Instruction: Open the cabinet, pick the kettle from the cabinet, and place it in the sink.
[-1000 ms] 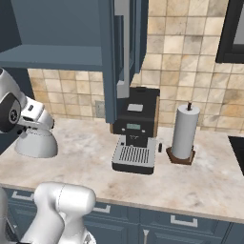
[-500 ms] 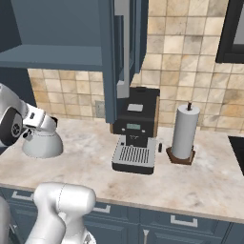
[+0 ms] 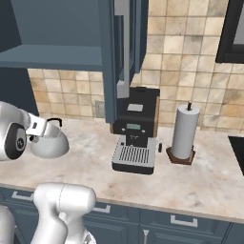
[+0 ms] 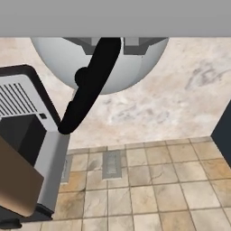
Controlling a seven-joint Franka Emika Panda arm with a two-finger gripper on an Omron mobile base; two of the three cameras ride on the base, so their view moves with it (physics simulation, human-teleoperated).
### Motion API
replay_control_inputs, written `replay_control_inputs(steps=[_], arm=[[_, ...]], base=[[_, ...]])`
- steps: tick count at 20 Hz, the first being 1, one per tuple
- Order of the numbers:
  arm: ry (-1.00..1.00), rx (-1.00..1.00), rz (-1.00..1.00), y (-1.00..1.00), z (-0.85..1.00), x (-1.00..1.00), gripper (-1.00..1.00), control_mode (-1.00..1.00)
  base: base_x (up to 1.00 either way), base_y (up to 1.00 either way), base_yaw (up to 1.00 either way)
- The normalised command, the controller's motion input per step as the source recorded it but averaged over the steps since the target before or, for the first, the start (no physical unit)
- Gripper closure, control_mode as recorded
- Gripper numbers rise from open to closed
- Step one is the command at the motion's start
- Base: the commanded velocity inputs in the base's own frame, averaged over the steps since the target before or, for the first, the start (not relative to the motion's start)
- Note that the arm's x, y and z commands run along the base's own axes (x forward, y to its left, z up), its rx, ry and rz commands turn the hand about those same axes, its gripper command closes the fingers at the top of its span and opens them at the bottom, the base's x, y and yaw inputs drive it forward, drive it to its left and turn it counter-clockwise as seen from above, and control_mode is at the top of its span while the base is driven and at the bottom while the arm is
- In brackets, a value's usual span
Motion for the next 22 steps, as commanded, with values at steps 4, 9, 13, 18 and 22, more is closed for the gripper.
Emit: replay_control_inputs(steps=[4, 9, 13, 18, 22], arm=[[-0.07, 0.00, -0.04, 0.00, -0.18, 0.21, 1.00, -1.00], [-0.07, 0.00, -0.03, 0.00, -0.17, 0.21, 1.00, -1.00], [-0.07, 0.00, -0.02, 0.00, -0.13, 0.18, 1.00, -1.00], [-0.04, 0.00, -0.01, 0.00, -0.11, 0.14, 1.00, -1.00], [0.00, 0.00, -0.01, 0.00, -0.12, 0.14, 1.00, -1.00]], base=[[0.00, 0.00, 0.00], [0.00, 0.00, 0.00], [0.00, 0.00, 0.00], [0.00, 0.00, 0.00], [0.00, 0.00, 0.00]])
